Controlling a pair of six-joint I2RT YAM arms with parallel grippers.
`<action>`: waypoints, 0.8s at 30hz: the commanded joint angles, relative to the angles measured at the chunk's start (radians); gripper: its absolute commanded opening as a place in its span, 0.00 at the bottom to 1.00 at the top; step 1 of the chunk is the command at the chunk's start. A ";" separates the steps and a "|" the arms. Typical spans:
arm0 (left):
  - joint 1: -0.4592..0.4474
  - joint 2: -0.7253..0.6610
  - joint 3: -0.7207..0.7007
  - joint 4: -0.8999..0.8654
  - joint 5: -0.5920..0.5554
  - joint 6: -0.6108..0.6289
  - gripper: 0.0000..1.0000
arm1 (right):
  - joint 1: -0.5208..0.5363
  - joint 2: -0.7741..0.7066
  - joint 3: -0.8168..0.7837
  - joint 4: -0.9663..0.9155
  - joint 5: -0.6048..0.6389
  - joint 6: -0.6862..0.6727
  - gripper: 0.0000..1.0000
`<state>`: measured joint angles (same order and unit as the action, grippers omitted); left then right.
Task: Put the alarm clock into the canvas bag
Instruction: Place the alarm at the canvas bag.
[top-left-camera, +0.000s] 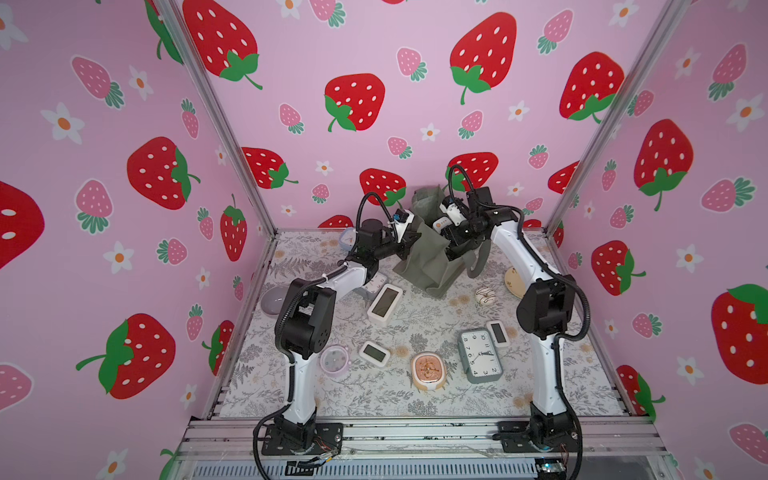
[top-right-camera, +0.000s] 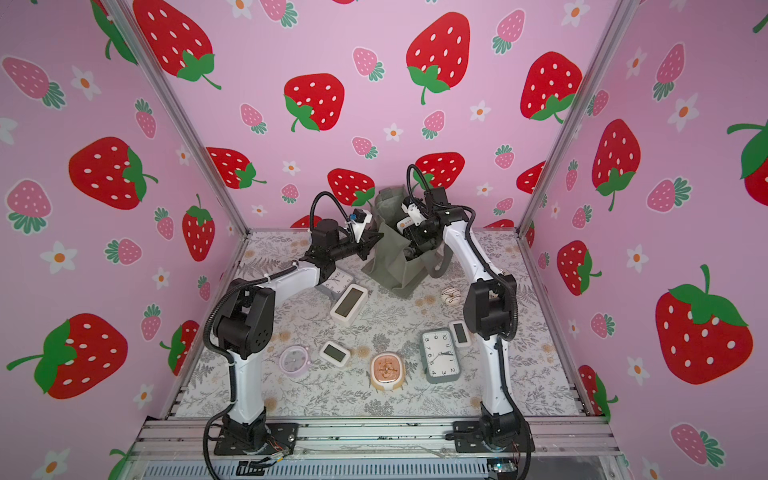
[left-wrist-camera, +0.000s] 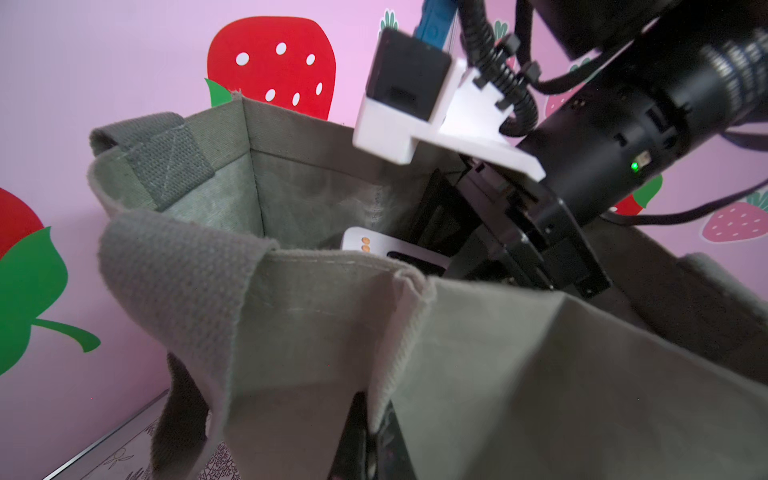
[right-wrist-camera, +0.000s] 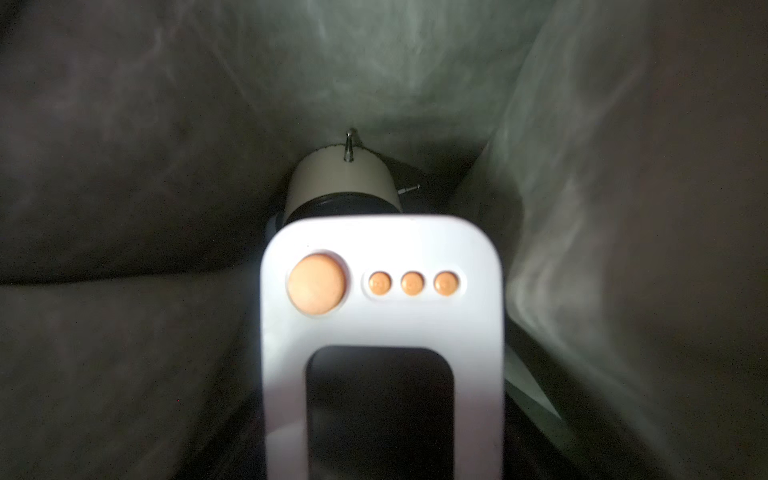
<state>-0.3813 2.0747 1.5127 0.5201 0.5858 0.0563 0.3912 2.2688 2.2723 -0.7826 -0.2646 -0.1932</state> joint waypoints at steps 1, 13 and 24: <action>-0.004 -0.044 -0.010 0.010 0.017 0.016 0.00 | 0.012 0.037 -0.010 -0.053 0.007 -0.056 0.55; 0.000 -0.042 -0.006 0.011 0.022 0.010 0.00 | 0.014 0.109 0.003 -0.111 0.054 -0.081 0.62; -0.003 -0.043 -0.010 0.009 0.019 0.014 0.00 | 0.015 -0.055 -0.056 -0.026 0.034 -0.029 1.00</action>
<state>-0.3779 2.0678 1.5124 0.5201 0.5842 0.0563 0.3996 2.3089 2.2219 -0.8135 -0.2169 -0.2321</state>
